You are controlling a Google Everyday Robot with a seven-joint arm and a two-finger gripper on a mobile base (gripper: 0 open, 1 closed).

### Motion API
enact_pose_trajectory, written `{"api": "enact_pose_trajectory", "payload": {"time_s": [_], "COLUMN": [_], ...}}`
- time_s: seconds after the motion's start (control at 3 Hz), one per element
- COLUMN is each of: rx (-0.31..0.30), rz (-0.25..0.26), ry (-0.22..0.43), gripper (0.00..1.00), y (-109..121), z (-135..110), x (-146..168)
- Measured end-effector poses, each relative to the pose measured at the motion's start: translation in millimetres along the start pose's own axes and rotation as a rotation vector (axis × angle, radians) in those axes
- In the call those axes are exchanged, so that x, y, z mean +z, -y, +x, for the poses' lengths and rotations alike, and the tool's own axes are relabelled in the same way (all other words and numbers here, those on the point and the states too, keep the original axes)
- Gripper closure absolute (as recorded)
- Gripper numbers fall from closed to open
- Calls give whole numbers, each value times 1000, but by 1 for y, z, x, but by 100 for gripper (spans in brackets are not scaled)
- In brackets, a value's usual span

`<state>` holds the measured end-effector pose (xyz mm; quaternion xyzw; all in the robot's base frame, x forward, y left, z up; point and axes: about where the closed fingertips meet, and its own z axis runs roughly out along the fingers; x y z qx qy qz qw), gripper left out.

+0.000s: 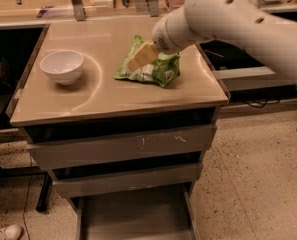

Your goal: Pick green rice chip bag from bottom drawer and place on counter

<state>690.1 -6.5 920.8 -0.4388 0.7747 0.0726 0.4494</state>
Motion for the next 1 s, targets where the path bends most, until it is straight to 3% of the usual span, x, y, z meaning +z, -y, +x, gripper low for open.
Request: {"api": "enact_pose_trajectory", "payload": {"time_s": [0.33, 0.67, 1.0], "rx": [-49, -73, -79], "rz": [122, 236, 254], "ry": [-20, -59, -65], "gripper": [0, 0, 0], "y": [39, 74, 79], "z": [-31, -46, -47], "x": [-54, -104, -112]}}
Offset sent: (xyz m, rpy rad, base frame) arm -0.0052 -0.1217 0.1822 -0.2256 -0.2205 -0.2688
